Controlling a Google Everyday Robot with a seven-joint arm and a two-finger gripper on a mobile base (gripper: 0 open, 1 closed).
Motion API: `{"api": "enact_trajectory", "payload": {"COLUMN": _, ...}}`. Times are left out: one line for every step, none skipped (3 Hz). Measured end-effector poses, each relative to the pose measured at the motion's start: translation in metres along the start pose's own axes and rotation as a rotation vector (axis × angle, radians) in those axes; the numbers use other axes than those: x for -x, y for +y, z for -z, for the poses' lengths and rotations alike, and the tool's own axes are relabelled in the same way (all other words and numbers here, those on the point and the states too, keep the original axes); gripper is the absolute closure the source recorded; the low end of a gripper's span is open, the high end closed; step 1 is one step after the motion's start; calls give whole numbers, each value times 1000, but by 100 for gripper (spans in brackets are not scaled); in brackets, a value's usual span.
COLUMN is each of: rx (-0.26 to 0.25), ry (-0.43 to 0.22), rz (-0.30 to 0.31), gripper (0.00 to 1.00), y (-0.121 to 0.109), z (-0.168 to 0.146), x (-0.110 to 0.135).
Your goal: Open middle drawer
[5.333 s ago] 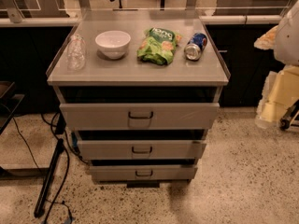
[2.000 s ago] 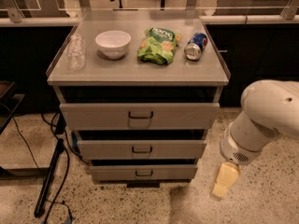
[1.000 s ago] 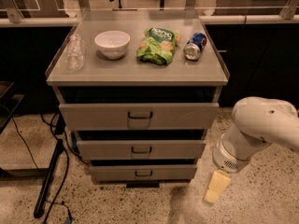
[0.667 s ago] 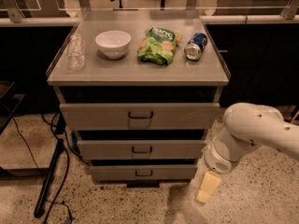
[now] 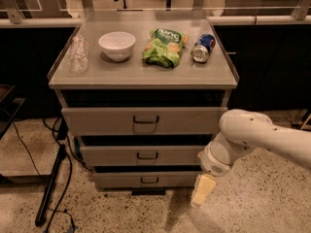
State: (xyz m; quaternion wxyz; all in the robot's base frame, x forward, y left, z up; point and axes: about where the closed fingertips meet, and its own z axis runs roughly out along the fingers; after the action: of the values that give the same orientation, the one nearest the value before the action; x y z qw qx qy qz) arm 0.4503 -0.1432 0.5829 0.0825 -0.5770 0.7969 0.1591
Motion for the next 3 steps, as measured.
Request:
{"api": "enact_trajectory", "payload": {"rx": -5, "ry": -32, "rz": -24, "gripper": 0, "y": -3, "z": -23, "x": 8}}
{"api": "enact_trajectory", "payload": {"rx": -51, "ry": -83, "rz": -53, "gripper": 0, "y": -37, "z": -61, "x": 28}}
{"api": "enact_trajectory", "payload": {"rx": -46, "ry": -84, "rz": -54, "gripper": 0, "y": -35, "z": -62, "x": 27}}
